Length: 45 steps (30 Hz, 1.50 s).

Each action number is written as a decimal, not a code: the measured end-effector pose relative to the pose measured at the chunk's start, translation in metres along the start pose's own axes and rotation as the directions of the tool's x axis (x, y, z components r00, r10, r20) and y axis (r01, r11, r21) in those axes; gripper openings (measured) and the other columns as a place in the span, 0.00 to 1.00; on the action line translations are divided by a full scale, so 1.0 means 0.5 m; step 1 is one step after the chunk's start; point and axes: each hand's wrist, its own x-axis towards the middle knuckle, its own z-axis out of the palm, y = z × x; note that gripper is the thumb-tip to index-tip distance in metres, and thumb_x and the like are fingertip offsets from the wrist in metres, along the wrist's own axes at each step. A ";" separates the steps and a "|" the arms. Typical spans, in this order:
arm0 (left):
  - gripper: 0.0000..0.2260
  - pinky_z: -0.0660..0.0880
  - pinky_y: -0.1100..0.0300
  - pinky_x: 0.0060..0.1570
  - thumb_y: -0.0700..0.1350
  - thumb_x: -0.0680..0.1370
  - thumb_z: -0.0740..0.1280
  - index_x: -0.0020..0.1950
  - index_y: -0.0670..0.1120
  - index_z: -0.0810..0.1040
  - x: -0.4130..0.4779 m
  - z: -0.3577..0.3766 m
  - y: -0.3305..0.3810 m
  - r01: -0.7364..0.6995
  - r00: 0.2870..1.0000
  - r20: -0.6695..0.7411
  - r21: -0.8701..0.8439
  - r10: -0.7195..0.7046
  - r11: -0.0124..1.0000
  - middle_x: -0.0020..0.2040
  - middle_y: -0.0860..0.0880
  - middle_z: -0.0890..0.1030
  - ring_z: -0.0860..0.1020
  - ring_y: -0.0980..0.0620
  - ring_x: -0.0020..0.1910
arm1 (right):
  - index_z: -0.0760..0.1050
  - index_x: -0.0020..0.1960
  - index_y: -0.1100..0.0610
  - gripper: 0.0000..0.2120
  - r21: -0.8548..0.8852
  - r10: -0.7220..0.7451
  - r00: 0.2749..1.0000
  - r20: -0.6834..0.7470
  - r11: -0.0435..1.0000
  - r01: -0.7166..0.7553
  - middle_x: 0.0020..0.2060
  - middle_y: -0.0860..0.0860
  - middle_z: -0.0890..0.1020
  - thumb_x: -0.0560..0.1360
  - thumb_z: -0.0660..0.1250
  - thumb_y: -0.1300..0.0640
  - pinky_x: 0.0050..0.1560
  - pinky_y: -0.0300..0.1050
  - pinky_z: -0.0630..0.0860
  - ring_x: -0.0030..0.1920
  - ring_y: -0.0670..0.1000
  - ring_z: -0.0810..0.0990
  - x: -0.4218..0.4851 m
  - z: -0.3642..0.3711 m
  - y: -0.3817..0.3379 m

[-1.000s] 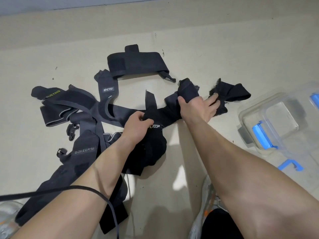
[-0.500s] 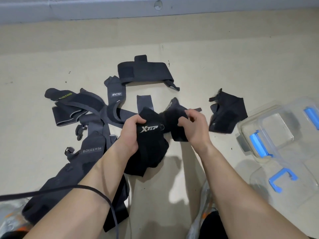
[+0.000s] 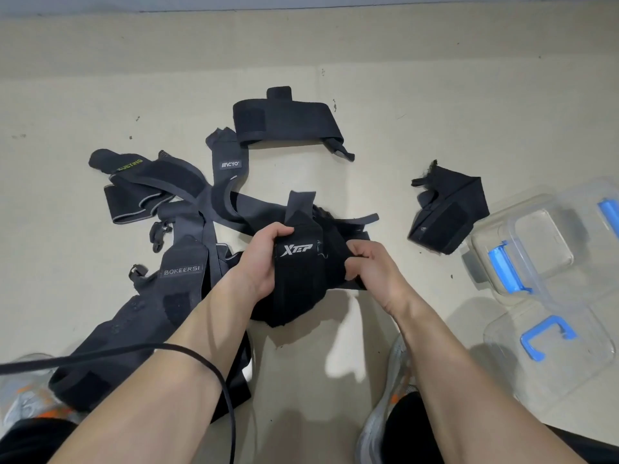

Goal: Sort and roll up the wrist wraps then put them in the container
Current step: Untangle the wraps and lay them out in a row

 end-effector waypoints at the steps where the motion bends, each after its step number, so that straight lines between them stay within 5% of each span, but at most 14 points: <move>1: 0.14 0.81 0.54 0.44 0.45 0.78 0.62 0.54 0.39 0.83 0.000 0.000 0.001 -0.003 1.000 0.023 -0.011 0.004 1.000 0.45 0.42 0.85 0.85 0.44 0.41 | 0.61 0.33 0.66 0.08 0.047 0.029 0.999 -0.018 0.998 -0.028 0.32 0.54 0.63 0.59 0.61 0.65 0.31 0.42 0.59 0.32 0.50 0.62 0.003 -0.003 -0.008; 5: 0.12 0.81 0.54 0.46 0.45 0.78 0.63 0.54 0.40 0.82 -0.008 -0.007 0.007 -0.038 0.998 0.044 -0.013 0.039 0.999 0.46 0.42 0.85 0.84 0.44 0.42 | 0.70 0.42 0.74 0.20 0.116 0.127 0.989 -0.080 0.986 -0.117 0.38 0.57 0.69 0.55 0.60 0.61 0.38 0.46 0.62 0.39 0.54 0.67 0.019 -0.014 -0.021; 8: 0.15 0.82 0.50 0.53 0.44 0.79 0.64 0.60 0.35 0.80 -0.015 -0.025 0.027 -0.163 0.987 -0.010 0.004 0.163 0.987 0.51 0.38 0.84 0.84 0.42 0.48 | 0.67 0.35 0.70 0.15 0.029 0.128 0.988 -0.091 0.992 -0.126 0.34 0.56 0.66 0.55 0.61 0.60 0.38 0.48 0.57 0.37 0.55 0.64 0.025 -0.020 -0.019; 11: 0.20 0.79 0.43 0.61 0.43 0.77 0.67 0.64 0.31 0.78 -0.022 -0.059 0.059 -0.279 0.956 -0.096 -0.017 0.276 0.960 0.59 0.34 0.82 0.82 0.37 0.57 | 0.62 0.26 0.56 0.07 -0.059 0.085 0.987 -0.138 0.994 -0.094 0.27 0.48 0.64 0.55 0.60 0.59 0.34 0.47 0.54 0.33 0.52 0.60 0.023 -0.038 -0.023; 15: 0.18 0.79 0.46 0.62 0.45 0.79 0.66 0.66 0.37 0.80 -0.051 -0.073 0.090 -0.322 0.943 -0.109 -0.069 0.314 0.944 0.64 0.37 0.82 0.81 0.39 0.62 | 0.61 0.34 0.66 0.14 0.023 0.077 0.989 -0.129 0.997 -0.075 0.34 0.54 0.63 0.56 0.62 0.58 0.38 0.51 0.55 0.39 0.57 0.60 0.010 -0.043 -0.038; 22: 0.16 0.82 0.49 0.57 0.42 0.82 0.61 0.65 0.35 0.79 -0.170 -0.019 0.118 -0.329 0.943 0.051 -0.002 0.329 0.944 0.58 0.38 0.84 0.83 0.41 0.56 | 0.70 0.51 0.70 0.22 -0.109 0.008 0.989 0.146 0.994 0.008 0.39 0.56 0.73 0.61 0.59 0.58 0.46 0.52 0.69 0.42 0.56 0.72 -0.055 0.003 -0.159; 28: 0.12 0.83 0.49 0.51 0.42 0.82 0.60 0.59 0.38 0.80 -0.321 -0.002 0.186 -0.397 0.913 0.111 0.015 0.393 0.918 0.53 0.40 0.85 0.85 0.44 0.49 | 0.70 0.35 0.57 0.17 -0.105 -0.209 0.946 0.250 0.965 0.240 0.30 0.50 0.75 0.78 0.71 0.51 0.43 0.45 0.73 0.33 0.48 0.74 -0.135 0.034 -0.318; 32: 0.11 0.83 0.50 0.48 0.42 0.82 0.61 0.56 0.39 0.81 -0.443 0.000 0.248 -0.490 0.870 0.043 -0.045 0.492 0.870 0.48 0.42 0.85 0.85 0.45 0.46 | 0.77 0.41 0.54 0.11 -0.174 -0.251 0.916 0.314 0.933 0.315 0.33 0.43 0.83 0.82 0.67 0.63 0.40 0.39 0.77 0.34 0.44 0.81 -0.194 0.033 -0.397; 37: 0.12 0.83 0.44 0.51 0.39 0.79 0.66 0.62 0.38 0.78 -0.601 0.009 0.306 -0.632 0.775 -0.053 -0.064 0.630 0.772 0.53 0.37 0.81 0.81 0.40 0.51 | 0.77 0.53 0.62 0.02 -0.289 -0.282 0.883 0.376 0.870 0.401 0.43 0.51 0.86 0.80 0.67 0.66 0.49 0.46 0.77 0.44 0.50 0.83 -0.285 0.056 -0.483; 40: 0.15 0.84 0.46 0.49 0.38 0.78 0.68 0.64 0.36 0.78 -0.677 0.014 0.304 -0.664 0.747 -0.049 -0.046 0.662 0.746 0.55 0.36 0.80 0.81 0.41 0.52 | 0.77 0.56 0.66 0.09 -0.327 -0.257 0.892 0.371 0.863 0.385 0.42 0.56 0.84 0.78 0.70 0.64 0.47 0.47 0.76 0.42 0.52 0.81 -0.340 0.073 -0.526; 45: 0.20 0.83 0.50 0.51 0.37 0.79 0.65 0.70 0.29 0.72 -0.755 0.007 0.264 -0.649 0.760 0.044 0.022 0.648 0.760 0.57 0.34 0.79 0.80 0.41 0.53 | 0.77 0.58 0.50 0.18 -0.335 -0.290 0.918 0.269 0.866 0.372 0.44 0.52 0.81 0.72 0.76 0.45 0.46 0.48 0.73 0.40 0.46 0.78 -0.426 0.106 -0.569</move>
